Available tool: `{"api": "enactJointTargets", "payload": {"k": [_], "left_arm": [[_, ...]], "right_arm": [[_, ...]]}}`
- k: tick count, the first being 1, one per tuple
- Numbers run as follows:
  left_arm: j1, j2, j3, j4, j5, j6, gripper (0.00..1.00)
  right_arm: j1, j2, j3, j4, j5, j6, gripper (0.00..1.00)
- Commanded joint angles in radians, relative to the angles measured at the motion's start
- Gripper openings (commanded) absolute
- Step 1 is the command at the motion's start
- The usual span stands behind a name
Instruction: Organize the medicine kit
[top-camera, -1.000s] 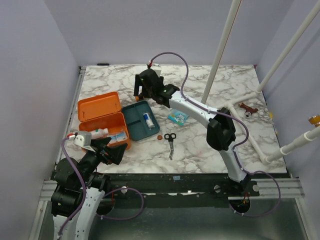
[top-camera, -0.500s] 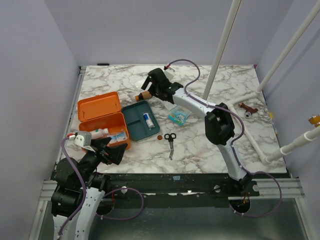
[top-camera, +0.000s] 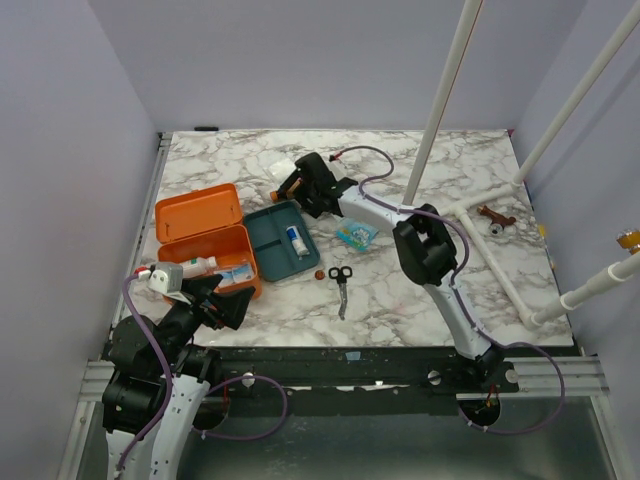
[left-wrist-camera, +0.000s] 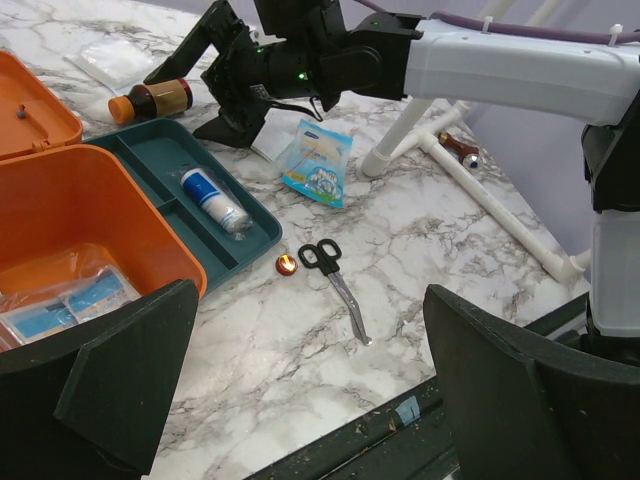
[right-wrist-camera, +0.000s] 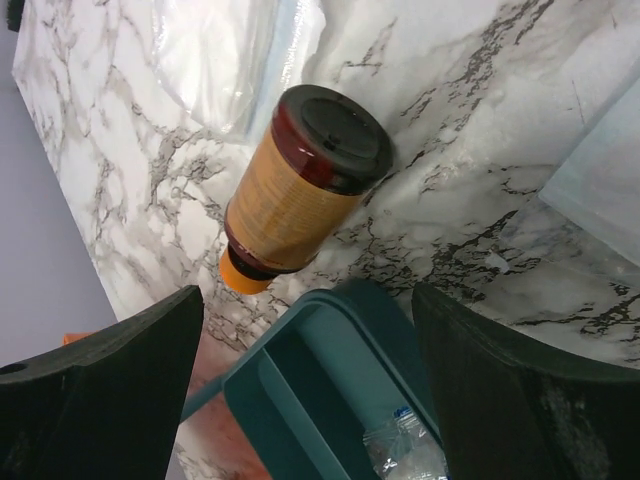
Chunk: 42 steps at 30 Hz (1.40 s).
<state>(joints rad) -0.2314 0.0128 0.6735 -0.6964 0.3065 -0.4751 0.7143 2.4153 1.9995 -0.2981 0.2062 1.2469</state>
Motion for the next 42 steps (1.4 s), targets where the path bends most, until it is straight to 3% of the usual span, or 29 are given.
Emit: {"api": "enactJointTargets", "payload": {"k": [1, 18, 29, 35, 42], "left_arm": [[0.000, -0.061, 0.003, 0.011, 0.017, 0.010, 0.98], [-0.002, -0.062, -0.001, 0.015, 0.025, 0.012, 0.98], [-0.002, -0.076, -0.003, 0.018, 0.026, 0.012, 0.99], [-0.004, -0.079, -0.005, 0.018, 0.029, 0.013, 0.98], [-0.003, -0.079, -0.004, 0.019, 0.028, 0.013, 0.98]], "right_arm": [[0.002, 0.042, 0.003, 0.029, -0.011, 0.089, 0.87], [-0.022, 0.121, 0.040, 0.043, 0.038, 0.222, 0.85], [-0.049, 0.158, 0.030, 0.071, 0.023, 0.242, 0.75], [-0.056, 0.164, 0.001, 0.108, 0.007, 0.243, 0.64], [-0.061, 0.158, -0.054, 0.174, -0.017, 0.249, 0.38]]}}
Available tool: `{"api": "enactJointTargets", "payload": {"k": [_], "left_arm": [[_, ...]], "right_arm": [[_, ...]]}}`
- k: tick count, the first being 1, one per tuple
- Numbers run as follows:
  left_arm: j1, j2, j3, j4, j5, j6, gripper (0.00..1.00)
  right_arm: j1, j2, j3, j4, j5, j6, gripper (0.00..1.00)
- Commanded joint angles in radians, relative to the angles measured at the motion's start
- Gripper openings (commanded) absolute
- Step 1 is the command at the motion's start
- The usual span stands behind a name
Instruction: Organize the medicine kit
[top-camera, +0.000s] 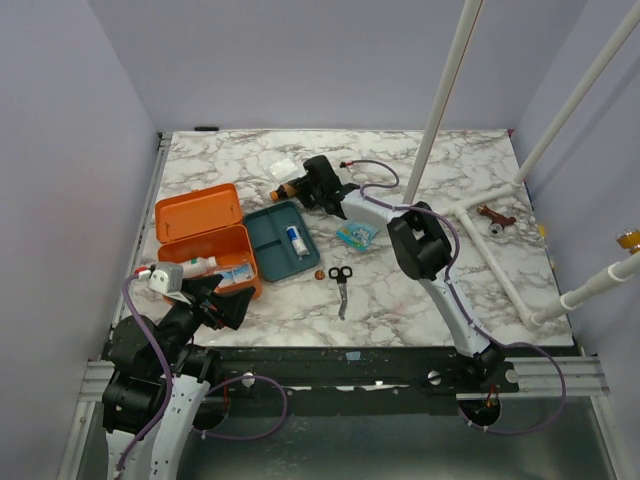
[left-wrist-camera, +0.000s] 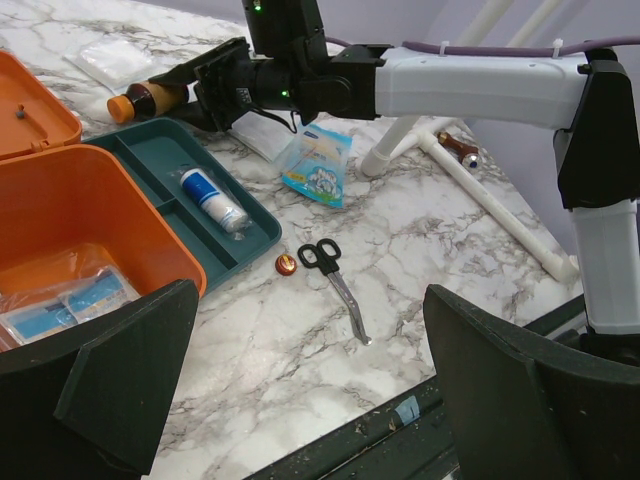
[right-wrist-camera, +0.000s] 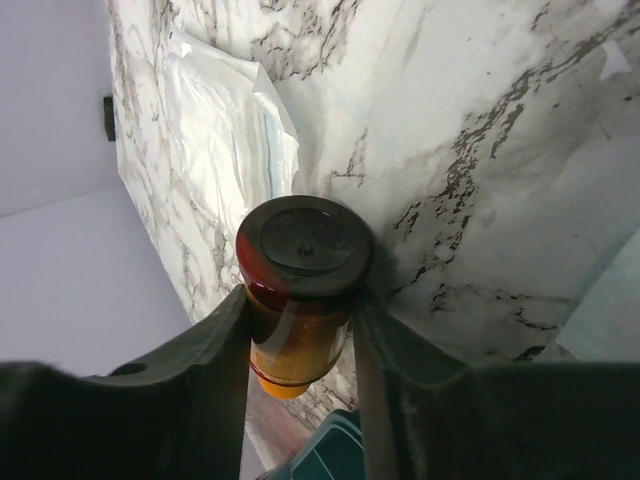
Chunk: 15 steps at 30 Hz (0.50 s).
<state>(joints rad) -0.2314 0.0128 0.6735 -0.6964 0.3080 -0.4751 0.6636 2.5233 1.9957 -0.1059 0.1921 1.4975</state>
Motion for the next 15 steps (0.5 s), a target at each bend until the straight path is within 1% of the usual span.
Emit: {"api": "enactJointTargets", "payload": {"k": [1, 6, 9, 12, 15], "left_arm": [[-0.004, -0.079, -0.005, 0.019, 0.025, 0.013, 0.99], [-0.004, -0.074, -0.005, 0.018, 0.025, 0.013, 0.98], [-0.004, -0.071, -0.003, 0.018, 0.024, 0.013, 0.98], [-0.004, -0.071, -0.003, 0.017, 0.022, 0.013, 0.98], [-0.004, -0.068, -0.003, 0.017, 0.023, 0.013, 0.98]], "right_arm": [[-0.011, 0.048, -0.058, -0.012, -0.005, -0.002, 0.34], [-0.015, 0.025, -0.096, 0.020, -0.016, -0.002, 0.20], [-0.018, -0.004, -0.134, 0.058, -0.020, -0.005, 0.18], [-0.019, -0.035, -0.159, 0.084, -0.030, -0.013, 0.13], [-0.021, -0.073, -0.194, 0.126, -0.035, -0.020, 0.10]]}}
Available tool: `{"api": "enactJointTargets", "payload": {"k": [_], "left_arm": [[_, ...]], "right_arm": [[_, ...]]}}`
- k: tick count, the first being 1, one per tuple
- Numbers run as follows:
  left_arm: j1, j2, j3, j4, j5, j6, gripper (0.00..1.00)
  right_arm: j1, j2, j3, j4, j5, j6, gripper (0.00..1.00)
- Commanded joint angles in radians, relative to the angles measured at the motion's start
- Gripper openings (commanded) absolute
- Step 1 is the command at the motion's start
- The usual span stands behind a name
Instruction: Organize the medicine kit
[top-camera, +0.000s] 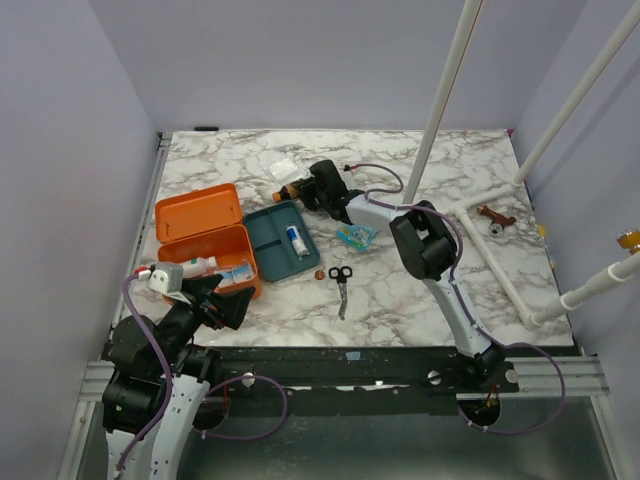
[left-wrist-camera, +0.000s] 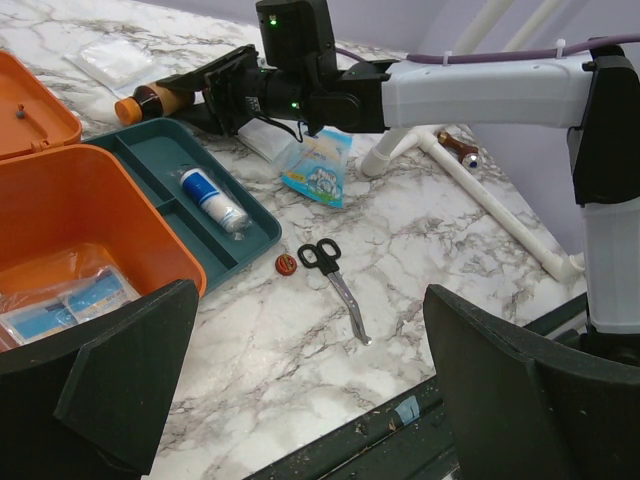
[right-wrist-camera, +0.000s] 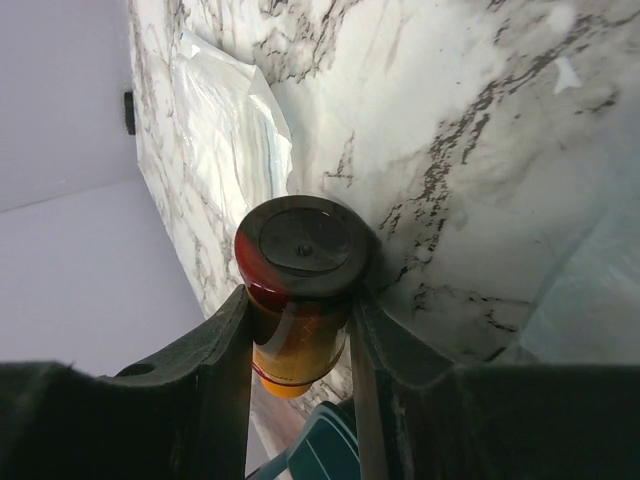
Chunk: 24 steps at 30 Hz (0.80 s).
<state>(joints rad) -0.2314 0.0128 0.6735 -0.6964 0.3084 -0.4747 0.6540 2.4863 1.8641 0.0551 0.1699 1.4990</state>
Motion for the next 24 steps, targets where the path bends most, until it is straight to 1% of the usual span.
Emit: {"api": "enactJointTargets", "payload": {"k": [1, 5, 13, 21, 24], "left_arm": [[-0.004, -0.067, -0.002, 0.018, 0.021, 0.013, 0.99], [-0.005, -0.061, -0.001, 0.015, 0.020, 0.013, 0.98], [-0.004, -0.056, 0.000, 0.009, 0.013, 0.011, 0.98], [-0.004, -0.052, 0.000, 0.008, 0.012, 0.011, 0.99], [-0.003, -0.048, 0.001, 0.006, 0.009, 0.011, 0.99]], "right_arm": [[-0.012, -0.047, -0.072, -0.020, -0.017, -0.023, 0.10], [-0.011, -0.099, -0.114, 0.021, -0.027, -0.036, 0.09], [-0.013, -0.206, -0.198, 0.085, -0.030, -0.112, 0.08], [-0.014, -0.325, -0.262, 0.107, -0.011, -0.195, 0.07], [-0.013, -0.367, -0.274, 0.108, -0.028, -0.244, 0.07]]}}
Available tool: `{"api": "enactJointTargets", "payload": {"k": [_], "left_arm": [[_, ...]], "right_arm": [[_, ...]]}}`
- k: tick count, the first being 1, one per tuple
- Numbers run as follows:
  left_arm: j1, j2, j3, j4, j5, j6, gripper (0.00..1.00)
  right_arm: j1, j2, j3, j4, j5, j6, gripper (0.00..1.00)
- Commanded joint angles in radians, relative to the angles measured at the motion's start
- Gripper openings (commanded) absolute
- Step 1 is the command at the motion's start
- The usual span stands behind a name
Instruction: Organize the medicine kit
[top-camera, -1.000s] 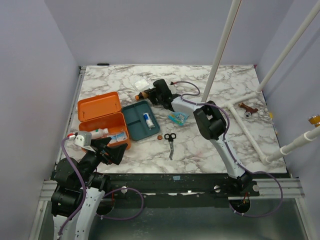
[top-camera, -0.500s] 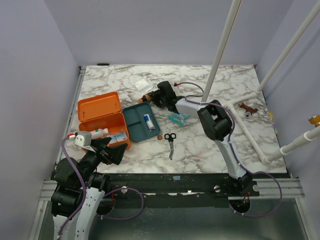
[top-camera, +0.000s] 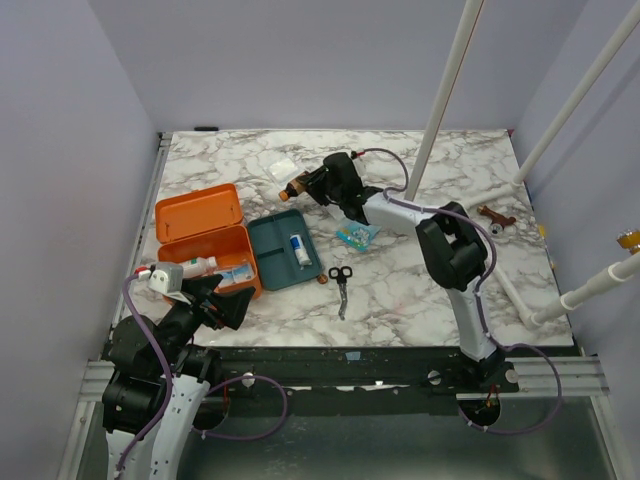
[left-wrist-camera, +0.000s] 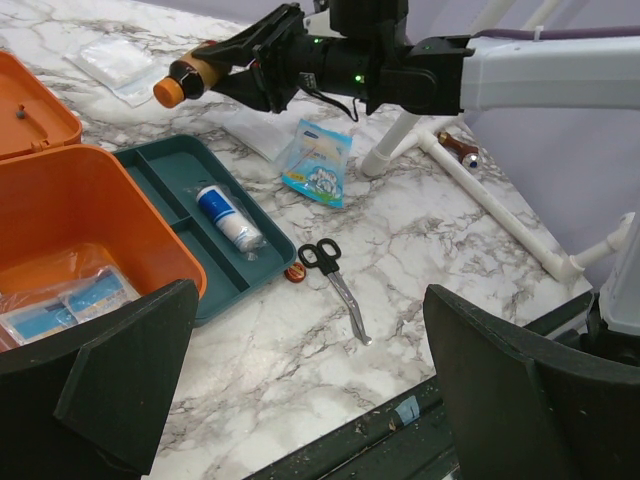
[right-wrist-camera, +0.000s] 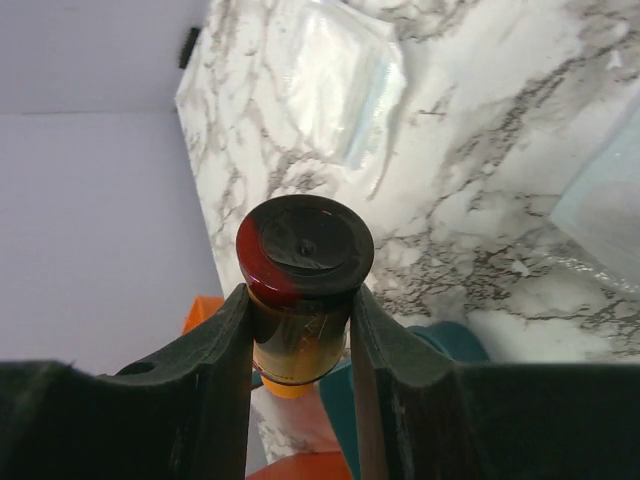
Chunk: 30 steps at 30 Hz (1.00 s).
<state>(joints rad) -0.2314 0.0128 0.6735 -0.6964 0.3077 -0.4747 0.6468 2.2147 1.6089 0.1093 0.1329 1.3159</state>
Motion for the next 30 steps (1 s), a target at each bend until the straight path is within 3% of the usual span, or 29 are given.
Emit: {"api": "enactJointTargets", "payload": {"k": [1, 13, 14, 15, 30], "left_arm": [[-0.004, -0.048, 0.001, 0.006, 0.010, 0.011, 0.99], [-0.003, -0.029, -0.002, 0.009, 0.016, 0.008, 0.98], [-0.003, -0.029, -0.002, 0.009, 0.015, 0.008, 0.99], [-0.003, -0.029, -0.002, 0.010, 0.013, 0.008, 0.99], [-0.004, -0.040, 0.006, -0.003, -0.027, -0.001, 0.99]], "right_arm": [[-0.006, -0.112, -0.024, 0.052, 0.001, -0.085, 0.06], [0.016, -0.282, -0.033, -0.028, -0.221, -0.423, 0.08], [0.022, -0.287, -0.019, -0.054, -0.237, -0.564, 0.08], [0.031, -0.291, 0.002, -0.084, -0.249, -0.486, 0.08], [0.227, -0.284, 0.126, -0.286, -0.356, -0.744, 0.10]]}}
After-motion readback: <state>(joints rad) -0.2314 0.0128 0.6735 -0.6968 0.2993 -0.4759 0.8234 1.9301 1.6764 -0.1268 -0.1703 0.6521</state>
